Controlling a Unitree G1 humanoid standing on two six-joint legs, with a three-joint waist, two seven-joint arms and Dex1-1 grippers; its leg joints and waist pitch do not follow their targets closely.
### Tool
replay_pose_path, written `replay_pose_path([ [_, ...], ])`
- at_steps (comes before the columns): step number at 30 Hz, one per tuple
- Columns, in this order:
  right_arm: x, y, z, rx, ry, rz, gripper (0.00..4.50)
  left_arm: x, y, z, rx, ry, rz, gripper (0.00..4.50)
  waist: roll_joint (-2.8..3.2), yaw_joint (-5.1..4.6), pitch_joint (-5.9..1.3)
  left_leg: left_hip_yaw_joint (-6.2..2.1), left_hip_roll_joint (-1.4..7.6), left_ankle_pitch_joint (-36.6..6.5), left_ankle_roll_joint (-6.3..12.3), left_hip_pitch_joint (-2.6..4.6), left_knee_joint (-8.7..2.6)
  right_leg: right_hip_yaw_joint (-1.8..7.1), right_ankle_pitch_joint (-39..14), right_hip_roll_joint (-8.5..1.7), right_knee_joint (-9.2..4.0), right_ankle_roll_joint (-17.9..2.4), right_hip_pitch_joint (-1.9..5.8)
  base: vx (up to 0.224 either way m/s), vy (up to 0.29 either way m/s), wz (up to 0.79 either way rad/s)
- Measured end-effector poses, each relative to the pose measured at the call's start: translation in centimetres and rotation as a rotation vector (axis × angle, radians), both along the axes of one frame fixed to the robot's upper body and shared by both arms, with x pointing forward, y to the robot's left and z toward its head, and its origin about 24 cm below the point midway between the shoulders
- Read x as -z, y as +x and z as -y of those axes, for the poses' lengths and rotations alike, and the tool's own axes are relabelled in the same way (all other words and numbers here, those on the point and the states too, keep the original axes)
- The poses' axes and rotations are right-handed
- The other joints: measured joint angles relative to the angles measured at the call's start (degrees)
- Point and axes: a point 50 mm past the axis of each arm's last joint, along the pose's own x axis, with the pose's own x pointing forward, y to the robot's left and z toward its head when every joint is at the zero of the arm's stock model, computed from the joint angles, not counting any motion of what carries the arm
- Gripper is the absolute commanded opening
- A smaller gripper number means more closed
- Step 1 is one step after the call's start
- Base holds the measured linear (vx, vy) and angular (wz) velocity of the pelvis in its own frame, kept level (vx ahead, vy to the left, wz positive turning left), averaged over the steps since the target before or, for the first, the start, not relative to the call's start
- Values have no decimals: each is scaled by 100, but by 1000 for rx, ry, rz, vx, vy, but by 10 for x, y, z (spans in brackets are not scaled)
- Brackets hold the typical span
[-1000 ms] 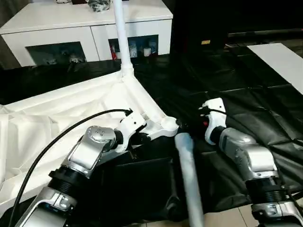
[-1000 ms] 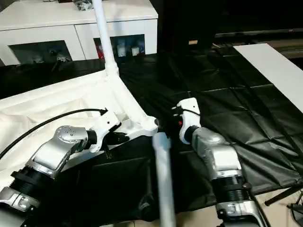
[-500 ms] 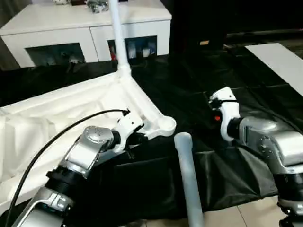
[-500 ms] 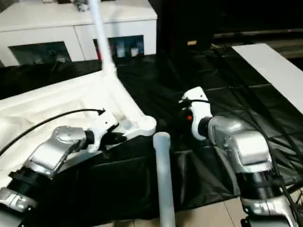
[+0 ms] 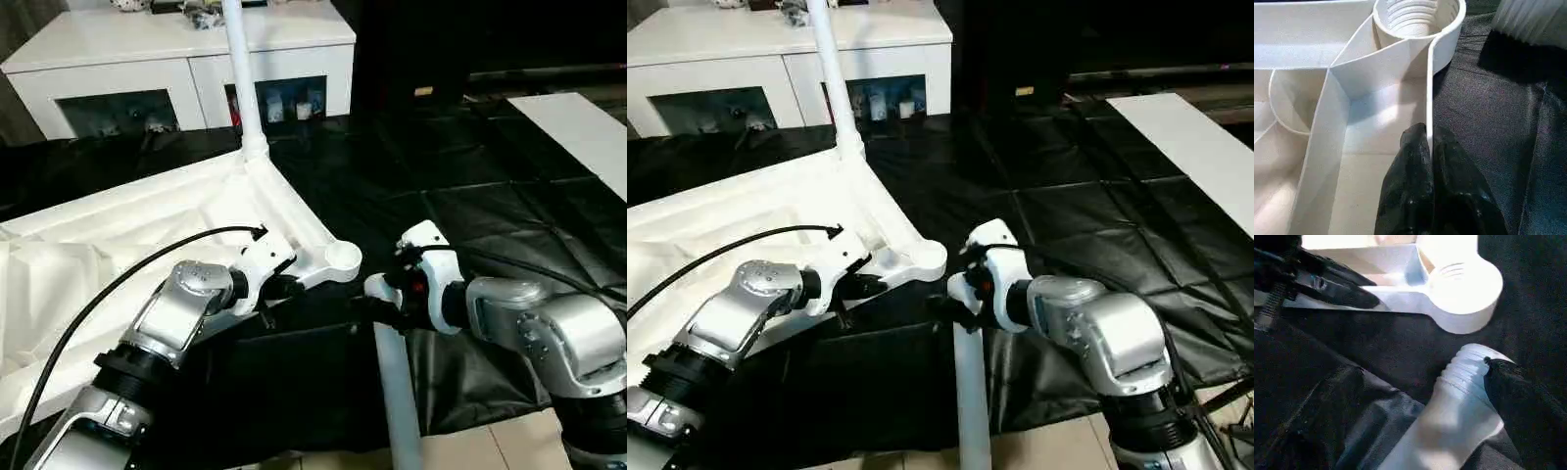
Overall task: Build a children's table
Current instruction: Rotate leg to tighten
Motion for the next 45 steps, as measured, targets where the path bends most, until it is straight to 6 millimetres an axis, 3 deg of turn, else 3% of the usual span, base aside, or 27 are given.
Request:
replay_pose_path([
  [6, 4, -5, 3, -13, -109, 11, 444, 0, 0, 0, -1, 1, -2, 0, -26, 3, -11, -1, 0, 0, -1, 3, 0, 0, -1, 1, 1, 1, 2, 0, 0, 0],
  [11, 32, -20, 4, -35, -169, -131, 444, 0, 0, 0, -1, 1, -1, 0, -27, 1, -6, -1, 0, 1, -2, 0, 0, 2, -1, 1, 3, 2, -2, 0, 0, 0],
  [22, 34, -12, 8, 39, -155, -128, 428, 0, 1, -2, -3, 4, 0, 0, -32, -5, -7, -3, 0, 9, -14, 4, 0, 3, 3, 1, 7, 3, 0, 0, 0, 0],
  [23, 34, -11, 9, 54, -143, -131, 399, 0, 1, -2, -3, 4, 1, 0, -32, -6, -7, -4, 0, 9, -15, 4, 0, 2, 5, 1, 8, 5, -1, 0, 0, 0],
  [31, 34, -7, 15, 100, -114, -147, 344, -2, 2, -12, -13, 32, 16, 0, -39, 20, -2, -8, -1, 11, -18, 0, 0, 0, 7, 1, 7, 5, -2, 0, 0, 0],
  [40, 38, -3, 20, 156, -49, -179, 272, -6, 0, -20, -17, 57, 38, 0, -133, 66, -3, -9, 1, 15, -23, 2, 1, -4, 7, 1, 10, 4, -2, 0, 0, 0],
  [45, 38, 1, 28, 215, 36, -211, 238, -15, 2, -19, -24, 1, 67, 0, -141, 94, 2, -12, 1, 15, -21, -8, 18, -5, 17, 1, 11, 2, -24, 0, 0, 0],
])
